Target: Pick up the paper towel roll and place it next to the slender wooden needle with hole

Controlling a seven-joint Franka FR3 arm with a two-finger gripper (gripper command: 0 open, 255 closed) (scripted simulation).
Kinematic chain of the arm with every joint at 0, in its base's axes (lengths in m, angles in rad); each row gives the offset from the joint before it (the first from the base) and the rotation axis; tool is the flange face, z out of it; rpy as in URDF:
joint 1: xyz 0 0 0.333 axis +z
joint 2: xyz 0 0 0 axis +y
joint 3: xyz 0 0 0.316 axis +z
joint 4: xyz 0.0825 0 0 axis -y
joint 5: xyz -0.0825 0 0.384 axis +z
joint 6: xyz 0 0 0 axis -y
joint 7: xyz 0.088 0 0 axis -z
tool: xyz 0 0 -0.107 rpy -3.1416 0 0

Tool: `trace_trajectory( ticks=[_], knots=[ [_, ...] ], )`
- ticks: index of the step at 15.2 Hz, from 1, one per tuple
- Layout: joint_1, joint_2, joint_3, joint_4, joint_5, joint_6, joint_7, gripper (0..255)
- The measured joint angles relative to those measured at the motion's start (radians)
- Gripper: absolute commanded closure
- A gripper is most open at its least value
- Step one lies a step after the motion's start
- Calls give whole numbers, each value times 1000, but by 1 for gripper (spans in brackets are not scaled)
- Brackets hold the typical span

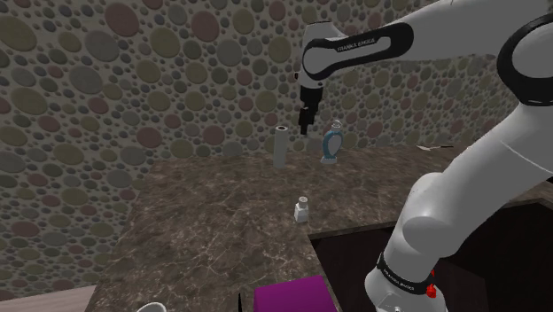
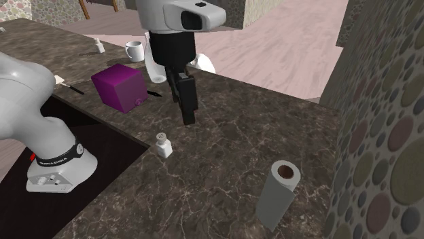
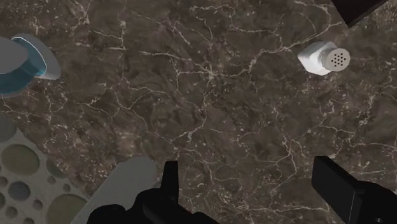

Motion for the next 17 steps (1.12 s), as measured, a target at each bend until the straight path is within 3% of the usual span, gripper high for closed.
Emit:
trace_trajectory(
  ticks=[9,17],
  knots=[
    [6,351,-111,261,140,107,-280,0],
    [-69,695,-115,606,322,87,-515,0]
  ],
)
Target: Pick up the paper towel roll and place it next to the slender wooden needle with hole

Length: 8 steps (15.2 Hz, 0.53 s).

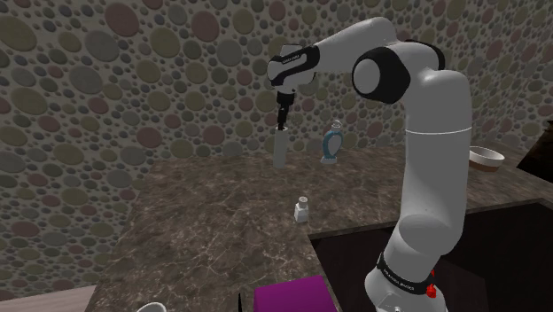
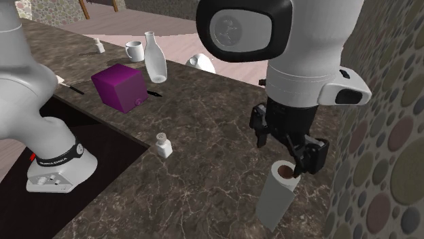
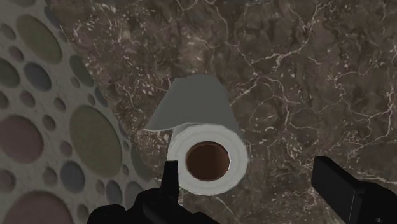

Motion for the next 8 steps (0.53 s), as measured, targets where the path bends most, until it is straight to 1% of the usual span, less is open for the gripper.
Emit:
trace_trajectory(
  ticks=[2,3,8],
  knots=[
    [-26,74,9,86,32,-16,-40,0],
    [-32,90,12,101,39,-17,-48,0],
    [-40,127,19,92,55,27,-62,0]
  ],
)
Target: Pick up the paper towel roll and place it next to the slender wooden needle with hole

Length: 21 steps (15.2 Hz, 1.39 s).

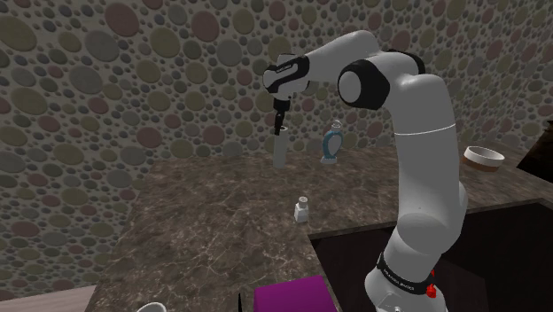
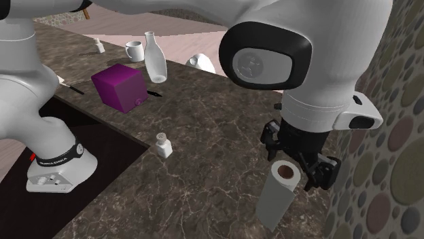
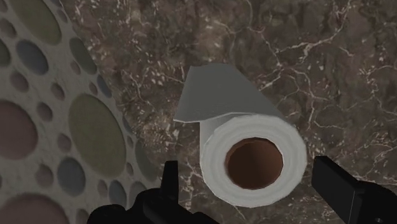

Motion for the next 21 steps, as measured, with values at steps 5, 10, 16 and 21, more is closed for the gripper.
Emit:
trace_trajectory(
  ticks=[5,10,16,21],
  knots=[
    [-1,12,3,-16,5,27,-3,0],
    [-1,12,3,-16,6,28,-3,255],
    [0,10,3,-17,6,28,-4,255],
    [-1,11,2,1,4,11,-1,255]
  ],
)
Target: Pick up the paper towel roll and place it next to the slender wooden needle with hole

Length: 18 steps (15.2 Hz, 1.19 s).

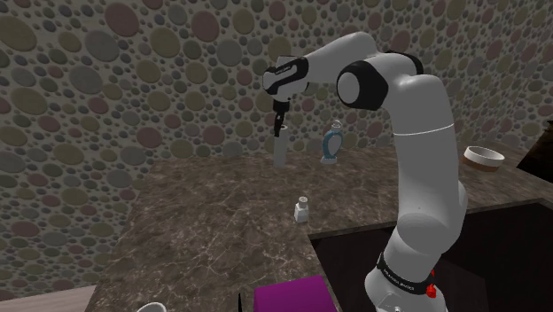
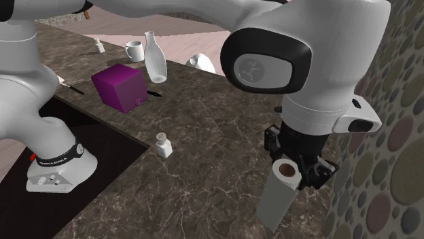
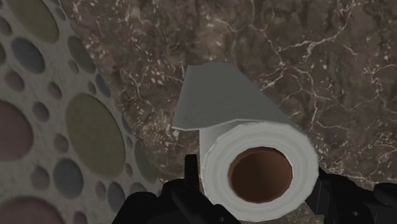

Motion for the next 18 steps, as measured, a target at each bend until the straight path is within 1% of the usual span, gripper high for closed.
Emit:
trace_trajectory(
  ticks=[7,16,18],
  knots=[
    [0,-25,-6,55,-12,-78,8,255],
    [-8,-33,-11,160,-18,-190,15,255],
    [17,-75,-10,120,-34,-190,38,255]
  ],
)
